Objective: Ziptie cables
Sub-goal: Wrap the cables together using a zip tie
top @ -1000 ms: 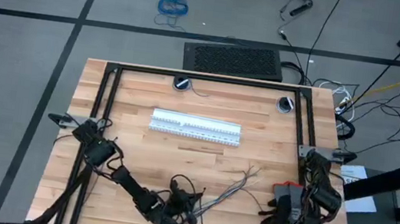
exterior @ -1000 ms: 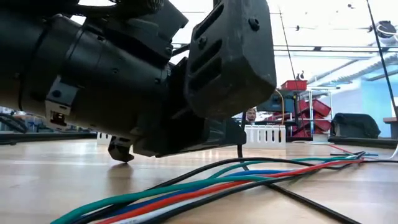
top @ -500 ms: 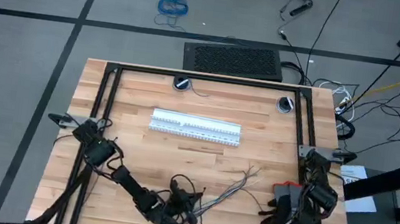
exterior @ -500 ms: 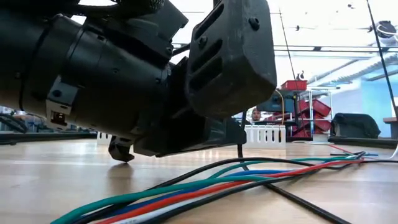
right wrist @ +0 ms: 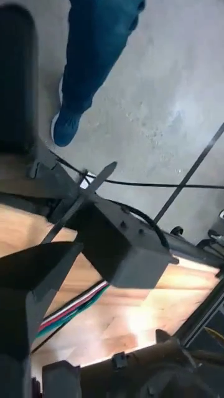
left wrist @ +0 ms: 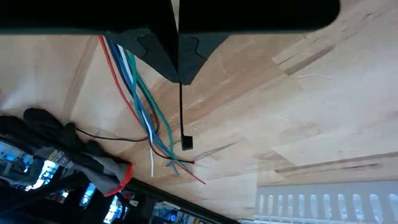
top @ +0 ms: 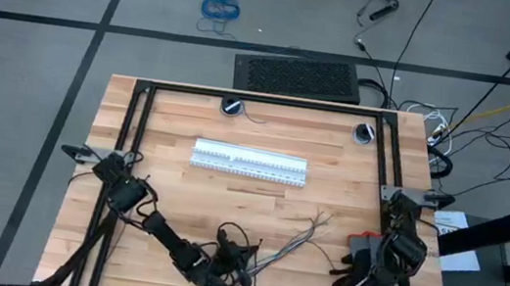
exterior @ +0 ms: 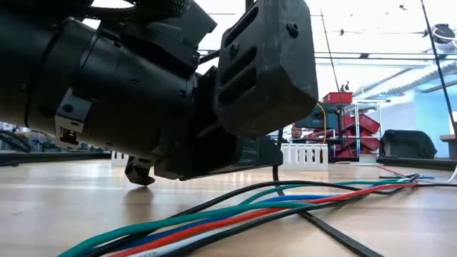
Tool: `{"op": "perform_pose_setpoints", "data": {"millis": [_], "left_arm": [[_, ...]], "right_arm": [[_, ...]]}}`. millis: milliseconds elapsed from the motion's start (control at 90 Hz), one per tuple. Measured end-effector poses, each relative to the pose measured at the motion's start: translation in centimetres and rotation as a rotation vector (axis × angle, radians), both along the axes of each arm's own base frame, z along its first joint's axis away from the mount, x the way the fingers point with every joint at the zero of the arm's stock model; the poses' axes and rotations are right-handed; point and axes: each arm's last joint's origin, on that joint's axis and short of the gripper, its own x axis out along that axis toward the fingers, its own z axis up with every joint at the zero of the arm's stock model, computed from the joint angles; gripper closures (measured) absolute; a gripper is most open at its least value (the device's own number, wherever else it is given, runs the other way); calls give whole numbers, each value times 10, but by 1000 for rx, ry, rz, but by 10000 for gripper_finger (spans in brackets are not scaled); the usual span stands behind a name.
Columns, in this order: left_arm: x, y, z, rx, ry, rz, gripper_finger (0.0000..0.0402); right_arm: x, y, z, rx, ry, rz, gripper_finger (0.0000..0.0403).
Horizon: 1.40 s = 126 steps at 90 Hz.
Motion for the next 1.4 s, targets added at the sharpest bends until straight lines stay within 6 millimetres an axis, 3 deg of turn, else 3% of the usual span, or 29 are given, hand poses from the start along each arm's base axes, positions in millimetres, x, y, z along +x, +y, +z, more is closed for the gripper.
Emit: {"op": "perform_pose_setpoints", "data": {"millis": [467, 700, 944, 1044, 1189, 1400], "left_arm": [[0, 0, 0, 6, 3, -1, 402], [0, 0, 0, 61, 31, -14, 402], [-1, -2, 4, 266, 109, -25, 402], [-1, -4, 7, 340, 128, -31, 402], [1, -5, 12, 428, 145, -43, 402], [5, -9, 24, 549, 148, -115, 402]], "right_arm": [[3, -5, -1, 47, -4, -89, 398], [-4, -3, -1, 88, -36, -173, 402], [-12, -7, 6, 218, -9, -216, 403], [-21, -19, 20, 273, -13, -233, 403], [-36, -54, 33, 416, -11, -228, 403], [-45, -120, 26, 782, -8, -32, 403]]}}
